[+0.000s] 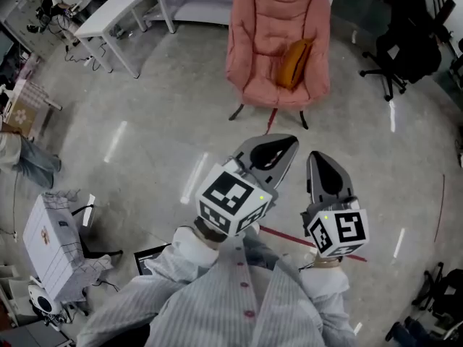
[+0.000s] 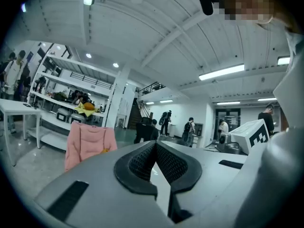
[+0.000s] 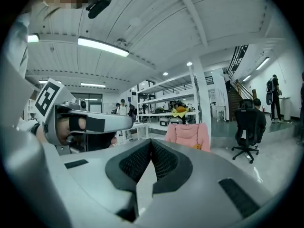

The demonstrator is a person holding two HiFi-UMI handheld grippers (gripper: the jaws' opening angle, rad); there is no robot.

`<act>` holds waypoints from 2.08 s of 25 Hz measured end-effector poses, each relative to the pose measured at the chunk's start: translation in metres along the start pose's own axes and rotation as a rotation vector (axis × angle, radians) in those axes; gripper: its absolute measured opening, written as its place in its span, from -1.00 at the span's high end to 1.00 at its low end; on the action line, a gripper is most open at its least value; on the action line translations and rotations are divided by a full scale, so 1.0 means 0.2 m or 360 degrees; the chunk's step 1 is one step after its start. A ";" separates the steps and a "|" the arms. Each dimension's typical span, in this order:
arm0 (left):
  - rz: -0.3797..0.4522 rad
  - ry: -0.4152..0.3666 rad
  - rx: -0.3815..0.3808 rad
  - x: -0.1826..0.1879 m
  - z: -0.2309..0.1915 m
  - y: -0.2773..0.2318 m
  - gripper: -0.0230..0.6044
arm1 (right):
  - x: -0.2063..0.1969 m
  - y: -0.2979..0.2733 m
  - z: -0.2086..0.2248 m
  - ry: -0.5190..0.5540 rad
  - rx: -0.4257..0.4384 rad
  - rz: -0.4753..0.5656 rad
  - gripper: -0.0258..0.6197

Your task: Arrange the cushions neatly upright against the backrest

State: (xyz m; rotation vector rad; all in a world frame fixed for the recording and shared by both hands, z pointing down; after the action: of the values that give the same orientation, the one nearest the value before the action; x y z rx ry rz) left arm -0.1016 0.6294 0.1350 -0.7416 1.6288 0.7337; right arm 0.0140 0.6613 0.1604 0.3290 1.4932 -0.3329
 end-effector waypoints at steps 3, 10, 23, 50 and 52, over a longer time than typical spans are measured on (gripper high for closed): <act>0.0019 -0.0013 0.0009 0.02 0.02 0.01 0.90 | 0.02 0.03 0.01 -0.0013 0.0008 0.0026 0.88; 0.0049 -0.0038 0.0013 0.04 0.04 -0.02 0.90 | 0.05 0.06 0.04 -0.0002 0.0020 0.0070 0.88; 0.0069 -0.0051 0.0004 0.08 -0.31 -0.27 0.90 | 0.03 -0.31 0.22 0.0001 -0.0034 0.0066 0.88; -0.0018 -0.0033 -0.0117 0.15 -1.45 -0.92 0.90 | -0.02 -1.53 0.60 -0.0054 -0.0162 0.0041 0.88; -0.0023 -0.0027 -0.0103 0.14 -1.50 -0.97 0.90 | -0.03 -1.58 0.66 -0.0059 -0.0166 0.0034 0.88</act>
State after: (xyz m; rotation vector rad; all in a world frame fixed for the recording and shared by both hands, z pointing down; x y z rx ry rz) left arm -0.1285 0.2716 0.1404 -0.7907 1.5892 0.7838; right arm 0.0027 0.3190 0.1698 0.2546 1.4638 -0.2419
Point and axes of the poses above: the fingertips, and each gripper's own axes: y backward along the fingers, z to its right, x out of its top, the point moved 6 cm from there along y, backward along the fingers, and after that the axes turned 9 degrees about z, right-handed, at the moved point
